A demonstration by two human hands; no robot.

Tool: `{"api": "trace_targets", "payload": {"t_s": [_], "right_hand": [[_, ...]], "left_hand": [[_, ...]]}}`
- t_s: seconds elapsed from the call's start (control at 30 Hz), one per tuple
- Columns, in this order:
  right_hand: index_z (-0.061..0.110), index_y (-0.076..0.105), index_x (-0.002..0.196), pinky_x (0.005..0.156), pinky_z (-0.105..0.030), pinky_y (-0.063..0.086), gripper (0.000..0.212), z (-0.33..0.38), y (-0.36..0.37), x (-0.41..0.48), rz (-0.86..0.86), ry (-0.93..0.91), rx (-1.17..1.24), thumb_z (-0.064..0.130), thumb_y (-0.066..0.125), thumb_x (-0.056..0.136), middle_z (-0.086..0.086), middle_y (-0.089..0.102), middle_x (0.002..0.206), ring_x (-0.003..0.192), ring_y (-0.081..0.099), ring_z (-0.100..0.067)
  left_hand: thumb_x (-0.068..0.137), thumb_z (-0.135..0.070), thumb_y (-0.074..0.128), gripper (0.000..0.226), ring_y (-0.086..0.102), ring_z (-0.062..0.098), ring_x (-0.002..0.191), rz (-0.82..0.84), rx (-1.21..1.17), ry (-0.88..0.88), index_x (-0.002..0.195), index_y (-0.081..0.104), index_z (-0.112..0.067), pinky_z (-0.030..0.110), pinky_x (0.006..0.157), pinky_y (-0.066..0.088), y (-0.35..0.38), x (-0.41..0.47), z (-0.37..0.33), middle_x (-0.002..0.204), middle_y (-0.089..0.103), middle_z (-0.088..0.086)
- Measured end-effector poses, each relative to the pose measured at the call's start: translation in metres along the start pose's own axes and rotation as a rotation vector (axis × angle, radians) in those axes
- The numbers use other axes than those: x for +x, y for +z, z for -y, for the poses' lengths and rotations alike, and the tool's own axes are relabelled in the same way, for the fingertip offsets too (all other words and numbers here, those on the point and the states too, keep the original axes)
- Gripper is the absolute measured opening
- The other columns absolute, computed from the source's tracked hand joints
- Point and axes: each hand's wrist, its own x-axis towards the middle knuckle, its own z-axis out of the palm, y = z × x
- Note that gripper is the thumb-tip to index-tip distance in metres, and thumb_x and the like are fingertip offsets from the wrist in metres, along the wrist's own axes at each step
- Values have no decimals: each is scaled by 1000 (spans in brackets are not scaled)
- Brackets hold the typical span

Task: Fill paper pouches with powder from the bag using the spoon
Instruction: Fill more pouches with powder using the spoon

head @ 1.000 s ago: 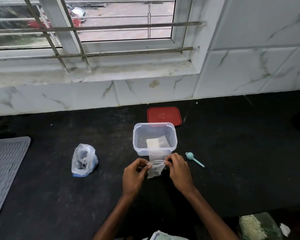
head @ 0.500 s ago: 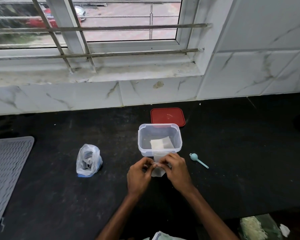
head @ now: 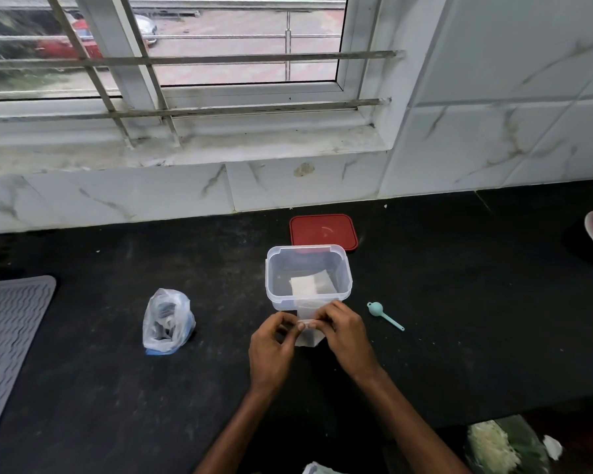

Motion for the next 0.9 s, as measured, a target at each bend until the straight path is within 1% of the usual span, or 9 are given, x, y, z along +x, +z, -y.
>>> {"api": "trace_targets", "payload": {"t_s": [0.1,0.2,0.3,0.43,0.6,0.67,0.77,0.83,0.9], "right_hand": [[17,65,87,73,-11,47,7,0,-2,0,21,-6,-35,12,68,90,8,59,90,84,57,-3],[17,60,86,71,-6,41,10,1,-1,-1,33,-31,-81,11,67,90,8,55,89,81,54,-3],[15,63,84,71,-12,46,7,3,-2,1,16,-19,-17,12,68,90,7,58,87,80,57,-4],[17,68,85,73,-14,50,8,5,-8,1,20,61,128,17,75,84,11,63,86,85,61,-4],[21,64,77,70,-12,48,16,1,-11,2,37,78,55,12,76,83,13,60,82,81,59,0],[18,68,79,73,-15,51,11,3,-12,3,24,53,41,12,75,83,12,62,82,81,60,-2],[12,73,80,73,-17,52,4,8,-19,7,-2,11,116,11,77,81,8,67,81,80,63,-4],[10,74,80,72,-19,53,5,11,-24,12,-14,7,215,10,79,78,5,70,80,79,64,-6],[12,75,85,76,-20,54,5,12,-27,16,-34,68,283,13,78,81,6,71,84,83,66,-6]], "left_hand": [[83,-16,75,14,66,10,77,-23,-11,9,81,68,-27,37,65,56,3,-4,-2,83,71,-11],[84,-15,75,13,67,10,77,-45,-43,-6,83,68,-27,35,65,57,4,-4,-4,83,70,-11],[87,-15,72,10,68,10,79,-46,-81,-27,85,68,-24,34,69,59,4,-5,-6,84,71,-9],[91,-14,68,8,68,10,81,-57,-123,-41,85,66,-20,29,72,58,1,-5,-7,84,71,-7],[90,-14,69,8,68,10,83,-63,-148,-59,85,66,-19,31,71,59,2,-5,-6,85,71,-7],[91,-17,67,3,69,12,91,-15,-212,-61,94,66,-17,27,76,59,1,-6,-5,94,72,-6],[87,-23,71,36,67,11,107,188,-339,-138,121,59,-17,28,89,56,-3,-4,0,116,70,-3],[85,-15,74,42,68,17,107,257,-377,-162,124,59,-13,32,89,57,-4,-3,4,116,71,1],[86,-13,74,33,70,23,101,258,-327,-172,117,65,-14,39,84,59,-3,-3,8,110,73,3]]}}
